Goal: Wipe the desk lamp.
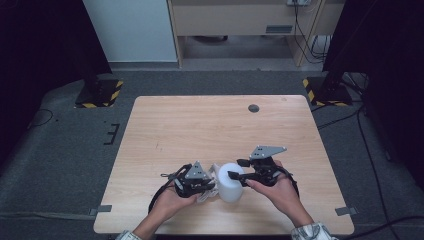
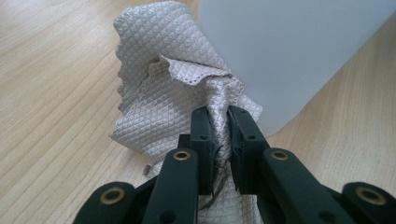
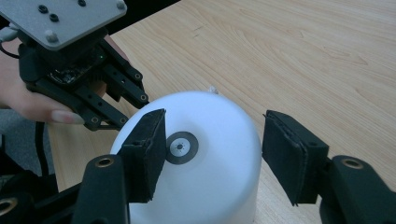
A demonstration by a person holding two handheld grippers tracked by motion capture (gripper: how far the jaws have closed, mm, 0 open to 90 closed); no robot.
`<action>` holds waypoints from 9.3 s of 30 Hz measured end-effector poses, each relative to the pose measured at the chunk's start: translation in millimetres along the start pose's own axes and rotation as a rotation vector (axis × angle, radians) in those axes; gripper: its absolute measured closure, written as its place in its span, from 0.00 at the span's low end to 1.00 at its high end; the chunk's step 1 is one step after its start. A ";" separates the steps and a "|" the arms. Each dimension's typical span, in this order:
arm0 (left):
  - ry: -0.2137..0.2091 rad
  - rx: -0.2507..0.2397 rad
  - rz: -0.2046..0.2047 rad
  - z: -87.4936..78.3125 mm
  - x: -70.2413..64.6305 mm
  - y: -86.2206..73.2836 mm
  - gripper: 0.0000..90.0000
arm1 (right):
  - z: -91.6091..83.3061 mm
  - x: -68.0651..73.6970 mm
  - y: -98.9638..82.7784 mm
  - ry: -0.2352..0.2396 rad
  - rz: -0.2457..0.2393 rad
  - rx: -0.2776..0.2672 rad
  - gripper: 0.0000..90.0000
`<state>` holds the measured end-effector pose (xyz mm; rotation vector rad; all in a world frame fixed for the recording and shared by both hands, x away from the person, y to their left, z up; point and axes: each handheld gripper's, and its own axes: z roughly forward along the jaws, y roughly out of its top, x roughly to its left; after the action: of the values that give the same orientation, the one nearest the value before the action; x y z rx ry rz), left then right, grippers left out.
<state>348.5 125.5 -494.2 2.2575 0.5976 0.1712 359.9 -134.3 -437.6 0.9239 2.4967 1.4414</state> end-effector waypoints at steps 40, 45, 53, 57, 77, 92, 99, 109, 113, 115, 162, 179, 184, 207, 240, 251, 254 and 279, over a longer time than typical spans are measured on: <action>-0.012 -0.153 -0.090 -33.1 32.5 27.4 0.90 | -17.8 26.3 -33.0 -0.019 -0.087 0.005 0.14; -0.015 -0.140 -0.075 -28.7 31.0 36.3 0.90 | -14.9 26.5 -36.0 -0.026 -0.085 0.016 0.14; -0.017 -0.103 -0.043 -24.7 32.3 46.1 0.90 | -12.2 25.7 -36.6 -0.036 -0.090 0.024 0.14; -0.028 -0.095 -0.045 -22.1 32.4 46.0 0.90 | -10.6 25.5 -37.2 -0.046 -0.096 0.032 0.14; -0.040 -0.024 -0.038 8.4 24.8 30.0 0.90 | -5.2 24.3 -36.6 -0.066 -0.098 0.038 0.15; -0.047 -0.041 -0.048 4.5 26.1 28.6 0.90 | -5.5 24.2 -36.4 -0.065 -0.103 0.042 0.15; -0.050 -0.075 -0.048 -4.7 26.9 36.7 0.90 | -5.8 24.1 -36.5 -0.066 -0.103 0.042 0.15; -0.053 -0.051 -0.047 5.2 25.4 34.1 0.90 | -5.8 23.9 -36.4 -0.064 -0.103 0.043 0.15; -0.053 -0.029 -0.042 10.8 25.1 31.2 0.90 | -5.6 23.5 -36.5 -0.064 -0.103 0.045 0.15; -0.049 -0.018 -0.034 13.6 25.1 29.7 0.90 | -5.5 23.5 -36.5 -0.063 -0.102 0.047 0.15; -0.030 0.033 0.001 29.6 23.7 29.8 0.90 | -4.9 23.5 -36.3 -0.065 -0.105 0.051 0.15; -0.051 -0.039 -0.042 19.6 29.5 37.8 0.90 | -4.8 23.4 -36.3 -0.066 -0.107 0.051 0.15; -0.046 0.000 -0.021 27.0 28.7 36.7 0.90 | -5.0 23.8 -36.5 -0.069 -0.108 0.051 0.15; 0.039 -0.036 -0.060 2.9 42.1 29.3 0.89 | -16.4 17.4 -45.3 -0.054 -0.089 0.055 0.08; 0.257 -0.006 -0.160 -14.8 78.3 4.3 0.89 | -40.7 -33.1 -83.2 -0.193 0.057 0.091 0.08; 0.325 -0.023 -0.205 -6.9 82.2 -4.6 0.55 | -41.7 -39.0 -85.4 -0.214 0.080 0.093 0.08; 0.329 -0.071 -0.219 -14.3 81.0 -1.9 0.42 | -41.7 -39.6 -85.5 -0.217 0.086 0.094 0.08; 0.422 -0.040 -0.234 -87.5 83.2 -62.2 0.05 | -46.9 -95.7 -95.7 -0.472 0.230 0.076 0.08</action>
<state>372.5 258.8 -484.3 2.1015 1.0620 0.5437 376.4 -257.3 -509.2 1.4140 2.1584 1.0250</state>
